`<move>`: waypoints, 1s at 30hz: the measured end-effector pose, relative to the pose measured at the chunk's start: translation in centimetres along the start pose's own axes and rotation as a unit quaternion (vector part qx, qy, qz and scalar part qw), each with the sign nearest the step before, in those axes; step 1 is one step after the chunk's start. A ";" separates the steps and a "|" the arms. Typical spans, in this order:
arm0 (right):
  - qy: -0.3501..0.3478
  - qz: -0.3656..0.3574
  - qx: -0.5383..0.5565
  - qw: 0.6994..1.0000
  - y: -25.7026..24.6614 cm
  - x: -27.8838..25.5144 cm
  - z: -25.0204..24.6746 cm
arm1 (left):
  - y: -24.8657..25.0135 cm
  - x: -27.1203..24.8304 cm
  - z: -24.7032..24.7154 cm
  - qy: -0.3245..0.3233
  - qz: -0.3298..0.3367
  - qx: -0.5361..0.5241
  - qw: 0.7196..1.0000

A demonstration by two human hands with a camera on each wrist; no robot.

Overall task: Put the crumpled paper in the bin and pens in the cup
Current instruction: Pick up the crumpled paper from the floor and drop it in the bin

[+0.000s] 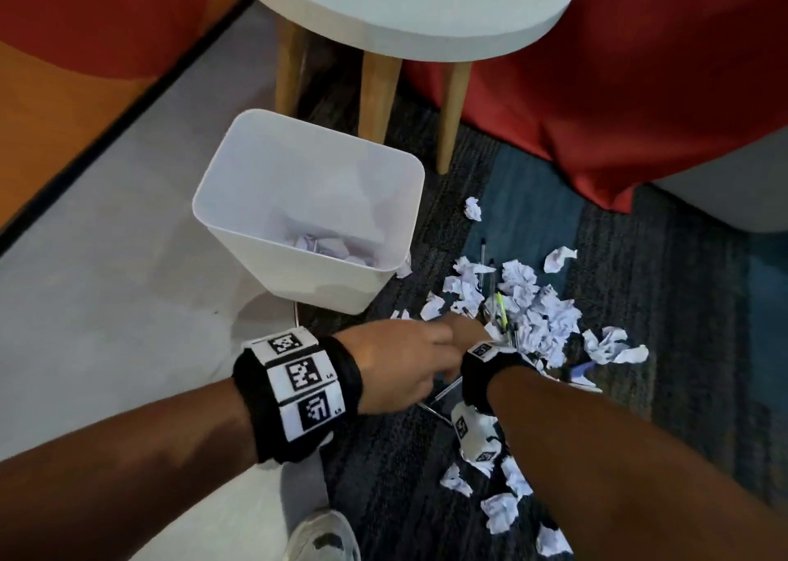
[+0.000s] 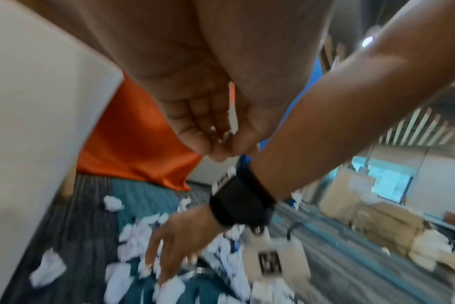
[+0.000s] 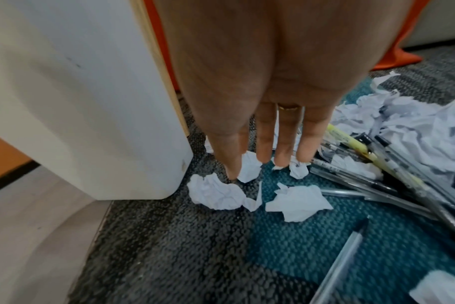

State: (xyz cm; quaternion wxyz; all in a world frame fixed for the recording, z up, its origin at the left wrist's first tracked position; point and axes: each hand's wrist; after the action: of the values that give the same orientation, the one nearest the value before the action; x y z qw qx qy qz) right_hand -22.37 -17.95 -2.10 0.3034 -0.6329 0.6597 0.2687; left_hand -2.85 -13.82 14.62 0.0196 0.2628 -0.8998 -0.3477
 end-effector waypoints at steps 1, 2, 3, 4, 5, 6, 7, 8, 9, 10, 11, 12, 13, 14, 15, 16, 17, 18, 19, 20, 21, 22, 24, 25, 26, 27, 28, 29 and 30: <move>0.016 0.003 0.015 1.000 0.2 0.2 0.1 | -0.2 0.8 1.4 -0.047 -0.024 0.015 0.998; 0.036 0.005 0.033 0.999 0.5 0.6 0.4 | -0.5 1.5 2.9 -0.070 -0.043 0.024 0.996; 0.059 0.000 0.050 0.997 0.8 1.3 0.6 | -0.9 2.0 4.4 -0.076 -0.064 0.029 0.995; 0.080 -0.007 0.055 0.995 0.9 2.0 0.7 | -1.7 2.5 5.8 -0.071 -0.085 0.034 0.993; 0.102 -0.020 0.064 0.993 0.8 2.8 0.9 | -2.5 3.0 7.2 -0.063 -0.107 0.038 0.992; 0.115 -0.035 0.068 0.990 0.8 3.6 1.3 | -3.1 3.6 8.6 -0.059 -0.126 0.036 0.990; 0.121 -0.054 0.068 0.989 0.6 4.2 1.5 | -3.8 4.1 9.9 -0.055 -0.146 0.031 0.987; 0.116 -0.067 0.059 0.989 0.6 4.8 1.7 | -4.6 4.6 11.0 -0.050 -0.168 0.024 0.984; 0.108 -0.080 0.042 0.990 0.6 5.3 2.0 | -5.4 5.0 12.0 -0.048 -0.191 0.013 0.980; 0.097 -0.091 0.019 0.991 0.8 5.8 2.4 | -6.4 5.4 12.8 -0.045 -0.216 0.000 0.975; 0.083 -0.101 0.001 0.991 1.0 6.2 2.7 | -7.2 5.6 13.7 -0.044 -0.243 -0.014 0.969; 0.073 -0.108 -0.011 0.991 1.2 6.5 3.1 | -8.1 5.7 14.4 -0.045 -0.269 -0.026 0.962; 0.068 -0.114 -0.017 0.991 1.5 6.9 3.6 | -8.8 5.7 15.0 -0.045 -0.293 -0.034 0.955; 0.072 -0.118 -0.020 0.990 1.7 7.1 4.1 | -9.3 5.7 15.7 -0.042 -0.313 -0.041 0.948; 0.081 -0.123 -0.022 0.989 2.1 7.2 4.5 | -9.5 5.8 16.2 -0.036 -0.326 -0.043 0.944; 0.093 -0.132 -0.025 0.986 2.4 7.0 4.7 | -9.7 6.0 16.6 -0.025 -0.331 -0.039 0.942; 0.107 -0.143 -0.023 0.984 2.8 6.8 4.9 | -9.8 6.2 17.0 -0.013 -0.332 -0.031 0.943; 0.125 -0.154 -0.011 0.980 3.2 6.6 5.1 | -10.0 6.5 17.3 -0.002 -0.331 -0.021 0.944; 0.145 -0.157 0.014 0.977 3.6 6.3 5.2 | -10.1 6.9 17.4 0.002 -0.329 -0.008 0.944; 0.167 -0.158 0.051 0.972 4.1 6.0 5.2 | -10.3 7.3 17.5 0.000 -0.328 0.008 0.944; 0.196 -0.165 0.092 0.962 4.5 5.6 5.2 | -10.5 7.8 17.4 -0.006 -0.330 0.025 0.944; 0.226 -0.178 0.128 0.949 4.9 5.2 5.3 | -10.8 8.3 17.5 -0.015 -0.332 0.035 0.942; 0.257 -0.209 0.166 0.929 5.4 3.8 5.5 | -11.1 9.6 17.8 -0.036 -0.340 0.033 0.939; 0.267 -0.224 0.179 0.920 5.6 3.2 5.8 | -11.2 10.3 18.3 -0.051 -0.347 0.025 0.936; 0.276 -0.240 0.199 0.909 5.7 2.6 5.9 | -11.4 11.0 18.9 -0.066 -0.356 0.015 0.932; 0.286 -0.249 0.222 0.899 5.8 1.9 5.8 | -11.4 11.5 19.4 -0.082 -0.371 0.005 0.925; 0.292 -0.254 0.242 0.890 5.7 1.2 5.4 | -11.3 11.9 19.9 -0.092 -0.389 -0.004 0.916; 0.294 -0.256 0.259 0.884 5.5 0.6 4.9 | -11.3 12.2 20.1 -0.094 -0.408 -0.012 0.908; 0.288 -0.260 0.276 0.879 5.3 0.1 4.3 | -11.2 12.3 20.2 -0.090 -0.422 -0.018 0.902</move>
State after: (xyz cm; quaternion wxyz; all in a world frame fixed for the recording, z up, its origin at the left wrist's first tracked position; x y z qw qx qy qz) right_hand -27.42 -14.56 -5.20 0.3214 -0.7218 0.5768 -0.2074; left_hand -12.73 -14.30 -9.64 -0.2053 0.5850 -0.6963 -0.3617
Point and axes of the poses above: each hand's wrist, its own x-axis towards the middle knuckle, its own z-axis out of the palm, y = z × x, and after that the axes turned 3 degrees about -x, right-handed
